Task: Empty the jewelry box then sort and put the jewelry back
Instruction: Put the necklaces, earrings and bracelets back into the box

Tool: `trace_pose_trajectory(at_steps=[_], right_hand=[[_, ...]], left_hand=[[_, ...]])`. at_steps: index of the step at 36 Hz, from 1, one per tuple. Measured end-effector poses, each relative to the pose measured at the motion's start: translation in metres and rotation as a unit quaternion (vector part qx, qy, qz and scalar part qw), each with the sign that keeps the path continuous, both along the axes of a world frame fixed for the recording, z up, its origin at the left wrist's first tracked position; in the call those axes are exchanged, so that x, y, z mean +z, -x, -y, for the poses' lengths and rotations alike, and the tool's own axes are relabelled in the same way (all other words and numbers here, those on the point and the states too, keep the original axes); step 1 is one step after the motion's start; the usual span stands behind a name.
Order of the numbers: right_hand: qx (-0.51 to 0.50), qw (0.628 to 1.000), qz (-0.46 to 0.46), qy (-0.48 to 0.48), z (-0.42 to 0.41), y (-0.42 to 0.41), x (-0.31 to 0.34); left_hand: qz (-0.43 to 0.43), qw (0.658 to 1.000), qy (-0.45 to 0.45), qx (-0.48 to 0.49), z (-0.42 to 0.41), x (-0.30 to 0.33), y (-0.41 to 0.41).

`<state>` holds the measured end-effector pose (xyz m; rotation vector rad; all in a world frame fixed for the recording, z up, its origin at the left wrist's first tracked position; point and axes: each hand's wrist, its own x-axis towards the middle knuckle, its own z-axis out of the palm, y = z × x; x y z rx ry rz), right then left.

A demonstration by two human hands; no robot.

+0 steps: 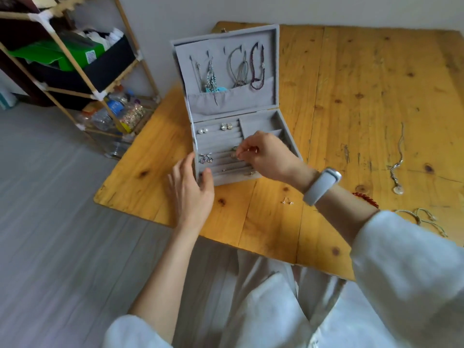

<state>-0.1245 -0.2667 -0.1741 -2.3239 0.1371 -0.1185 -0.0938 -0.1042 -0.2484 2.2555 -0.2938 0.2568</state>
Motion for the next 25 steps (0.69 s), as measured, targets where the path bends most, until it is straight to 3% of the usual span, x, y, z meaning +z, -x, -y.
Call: trace_pose_trajectory(at_steps=[8, 25], right_hand=[[0.072, 0.972, -0.168, 0.151, -0.006, -0.042, -0.007], [0.044, 0.969, -0.107, 0.217, -0.019, -0.039, -0.018]], left_hand=[[-0.028, 0.999, 0.017, 0.023, -0.001, -0.002, -0.002], [-0.008, 0.998, -0.050, 0.033, 0.000, -0.007, -0.004]])
